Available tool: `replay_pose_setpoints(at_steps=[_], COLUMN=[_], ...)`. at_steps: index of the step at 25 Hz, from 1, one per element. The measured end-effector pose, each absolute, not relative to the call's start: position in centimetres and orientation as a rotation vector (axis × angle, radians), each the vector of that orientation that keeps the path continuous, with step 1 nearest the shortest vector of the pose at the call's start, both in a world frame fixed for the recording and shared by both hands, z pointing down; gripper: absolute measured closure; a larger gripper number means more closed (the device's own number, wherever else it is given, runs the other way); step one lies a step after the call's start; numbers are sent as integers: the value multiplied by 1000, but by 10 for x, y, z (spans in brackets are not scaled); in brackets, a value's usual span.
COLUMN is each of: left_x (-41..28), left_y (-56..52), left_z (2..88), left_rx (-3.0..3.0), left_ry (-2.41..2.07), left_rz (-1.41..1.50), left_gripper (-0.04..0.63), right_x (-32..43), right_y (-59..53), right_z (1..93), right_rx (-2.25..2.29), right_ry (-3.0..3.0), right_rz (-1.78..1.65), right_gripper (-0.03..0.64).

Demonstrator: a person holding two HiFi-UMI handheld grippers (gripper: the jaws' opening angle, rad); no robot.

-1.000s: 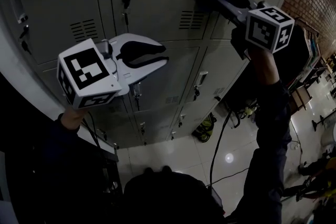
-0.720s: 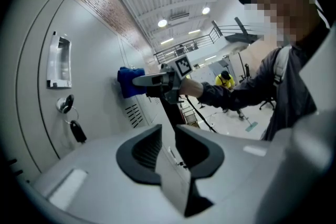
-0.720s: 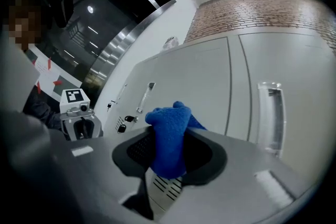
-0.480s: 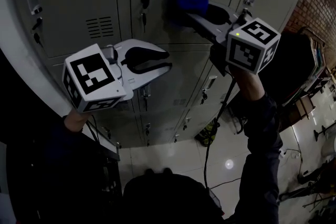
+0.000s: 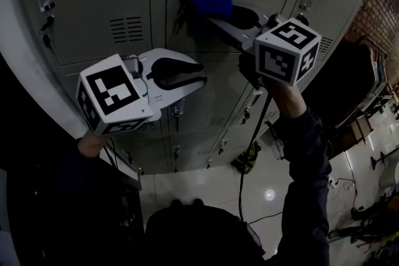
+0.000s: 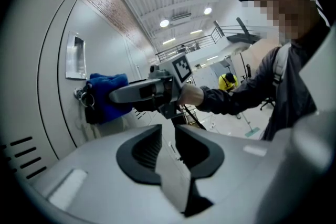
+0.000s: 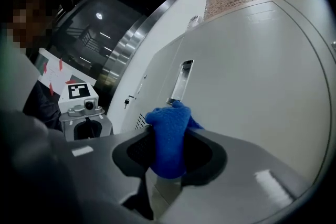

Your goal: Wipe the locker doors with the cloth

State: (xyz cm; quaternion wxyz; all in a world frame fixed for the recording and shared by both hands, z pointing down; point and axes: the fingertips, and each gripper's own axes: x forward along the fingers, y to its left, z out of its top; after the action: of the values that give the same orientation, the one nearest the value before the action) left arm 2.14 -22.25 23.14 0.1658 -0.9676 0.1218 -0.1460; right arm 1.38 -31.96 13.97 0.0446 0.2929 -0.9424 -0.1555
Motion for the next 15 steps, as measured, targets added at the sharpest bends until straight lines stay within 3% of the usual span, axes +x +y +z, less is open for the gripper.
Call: replay_pose_setpoints(at_steps=[15], left_x=[50], left_y=[-234], left_z=[238], left_rx=[-2762], left_ry=[209], left_rz=[-366], left_gripper=[538], right_x=[142], right_y=[-340], right_z=[140], right_rx=[1288], right_ry=[-2724], right_rz=[-422], right_gripper=[494])
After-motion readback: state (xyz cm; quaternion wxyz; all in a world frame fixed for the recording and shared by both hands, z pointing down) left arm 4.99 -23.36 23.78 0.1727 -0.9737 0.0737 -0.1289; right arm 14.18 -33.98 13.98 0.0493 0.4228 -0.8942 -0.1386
